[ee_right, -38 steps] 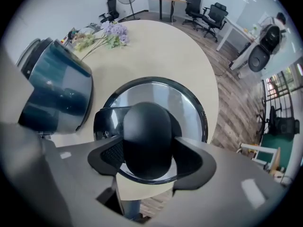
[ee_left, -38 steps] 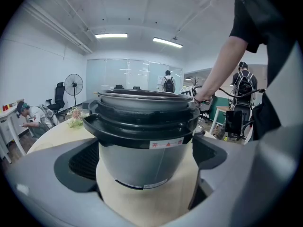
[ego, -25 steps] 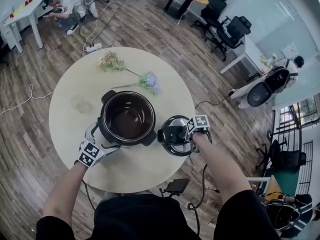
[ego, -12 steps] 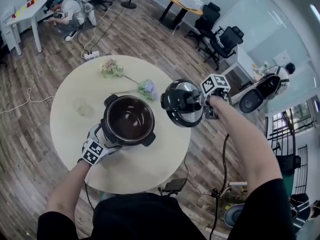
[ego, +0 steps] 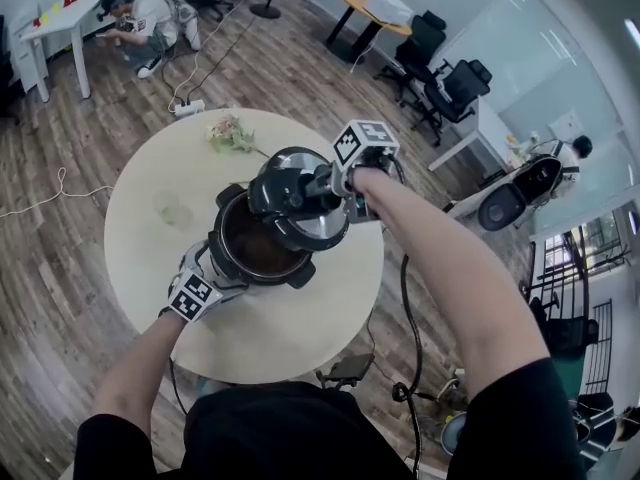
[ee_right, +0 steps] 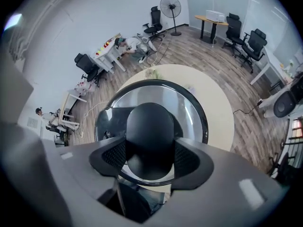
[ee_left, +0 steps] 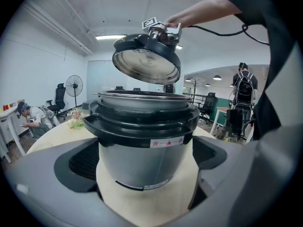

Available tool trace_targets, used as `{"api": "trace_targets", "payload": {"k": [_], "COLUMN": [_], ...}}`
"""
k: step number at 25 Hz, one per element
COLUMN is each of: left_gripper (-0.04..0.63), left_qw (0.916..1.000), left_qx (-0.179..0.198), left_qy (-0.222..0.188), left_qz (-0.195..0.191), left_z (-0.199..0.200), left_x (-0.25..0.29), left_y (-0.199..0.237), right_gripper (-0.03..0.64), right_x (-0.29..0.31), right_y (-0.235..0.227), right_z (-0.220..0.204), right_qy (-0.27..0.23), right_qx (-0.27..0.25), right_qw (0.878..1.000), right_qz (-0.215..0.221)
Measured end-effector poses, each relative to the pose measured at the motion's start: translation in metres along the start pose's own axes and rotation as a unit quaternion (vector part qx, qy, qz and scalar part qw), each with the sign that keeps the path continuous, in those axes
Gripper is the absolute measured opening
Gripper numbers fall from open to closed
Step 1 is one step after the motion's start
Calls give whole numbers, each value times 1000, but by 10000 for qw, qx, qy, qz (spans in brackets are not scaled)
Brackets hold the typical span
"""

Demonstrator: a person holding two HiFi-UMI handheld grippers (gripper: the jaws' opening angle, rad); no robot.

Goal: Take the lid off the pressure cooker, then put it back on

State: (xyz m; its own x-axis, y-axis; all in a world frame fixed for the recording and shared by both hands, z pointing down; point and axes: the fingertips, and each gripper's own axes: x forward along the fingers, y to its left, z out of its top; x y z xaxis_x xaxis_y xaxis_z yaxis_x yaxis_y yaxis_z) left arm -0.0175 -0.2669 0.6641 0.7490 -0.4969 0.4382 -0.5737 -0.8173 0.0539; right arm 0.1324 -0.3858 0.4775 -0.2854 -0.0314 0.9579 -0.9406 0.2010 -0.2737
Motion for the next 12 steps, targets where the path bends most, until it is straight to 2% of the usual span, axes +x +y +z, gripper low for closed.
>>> {"api": "trace_targets", "payload": {"k": [6, 12], "left_gripper": [591, 591], "left_qw": [10000, 10000], "left_qx": [-7, 1], "left_qy": [-25, -34], "left_qz": [0, -1], "left_z": [0, -1], "left_x": [1, 1], "left_y": [-1, 1], "right_gripper": [284, 285], "right_x": [54, 81], "right_y": [36, 48], "right_z": [-15, -23], "right_qy": [360, 550], "right_qx": [-229, -342], "right_qw": [9989, 9967], "right_qz": [-188, -486]}}
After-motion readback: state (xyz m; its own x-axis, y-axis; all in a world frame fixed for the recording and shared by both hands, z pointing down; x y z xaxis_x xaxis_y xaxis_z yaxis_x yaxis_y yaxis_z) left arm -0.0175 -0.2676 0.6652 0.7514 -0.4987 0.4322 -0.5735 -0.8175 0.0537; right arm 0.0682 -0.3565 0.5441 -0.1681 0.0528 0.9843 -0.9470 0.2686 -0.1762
